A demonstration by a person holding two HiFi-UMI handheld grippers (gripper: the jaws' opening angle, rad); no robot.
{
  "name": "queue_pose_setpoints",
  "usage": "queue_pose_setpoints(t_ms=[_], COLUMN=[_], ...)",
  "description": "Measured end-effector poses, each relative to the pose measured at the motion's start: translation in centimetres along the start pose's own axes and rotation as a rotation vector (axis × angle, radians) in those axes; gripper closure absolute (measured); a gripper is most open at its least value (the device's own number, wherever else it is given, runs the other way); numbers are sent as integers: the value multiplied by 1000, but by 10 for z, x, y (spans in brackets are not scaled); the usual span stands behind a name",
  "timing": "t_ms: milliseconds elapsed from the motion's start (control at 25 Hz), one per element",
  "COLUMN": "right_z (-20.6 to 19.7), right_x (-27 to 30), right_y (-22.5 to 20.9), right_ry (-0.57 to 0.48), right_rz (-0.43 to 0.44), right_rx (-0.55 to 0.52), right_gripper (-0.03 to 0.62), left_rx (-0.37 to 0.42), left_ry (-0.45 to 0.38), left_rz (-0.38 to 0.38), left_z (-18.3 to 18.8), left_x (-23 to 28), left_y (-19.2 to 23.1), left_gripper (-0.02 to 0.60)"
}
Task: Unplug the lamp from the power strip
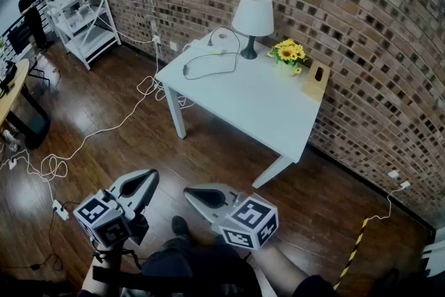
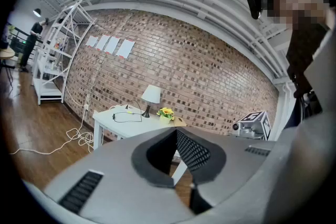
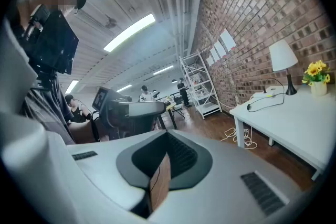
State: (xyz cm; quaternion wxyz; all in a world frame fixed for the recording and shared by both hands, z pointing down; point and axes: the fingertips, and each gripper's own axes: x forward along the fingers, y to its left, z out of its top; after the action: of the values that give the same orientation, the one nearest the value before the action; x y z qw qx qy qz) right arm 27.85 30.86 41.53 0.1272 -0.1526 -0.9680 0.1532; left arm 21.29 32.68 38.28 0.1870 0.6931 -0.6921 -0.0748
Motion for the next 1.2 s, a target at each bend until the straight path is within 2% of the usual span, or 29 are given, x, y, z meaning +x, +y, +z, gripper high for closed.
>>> queue_pose_setpoints(t_ms=[320, 480, 720, 960, 1200], right_z=[36, 44, 50, 54, 53], right_x=[57, 85, 125, 161, 186], right_y=[-28, -41, -47, -46, -50], right_ry=[-23, 2, 44, 82, 106], right_rz=[1, -19, -7, 24, 35], right_rx=[4, 12, -4, -14, -2], right_gripper=[606, 606, 606, 606, 606], left_rx=[-20, -34, -64, -26, -12], left_ry=[-16, -21, -35, -72, -62], left_rz=[-13, -27, -22, 24, 33], left_z=[32, 43, 50, 54, 54], left_x=[11, 15, 9, -7, -14], left_y=[70, 97, 136, 181, 208], left_gripper=[572, 572, 572, 572, 572])
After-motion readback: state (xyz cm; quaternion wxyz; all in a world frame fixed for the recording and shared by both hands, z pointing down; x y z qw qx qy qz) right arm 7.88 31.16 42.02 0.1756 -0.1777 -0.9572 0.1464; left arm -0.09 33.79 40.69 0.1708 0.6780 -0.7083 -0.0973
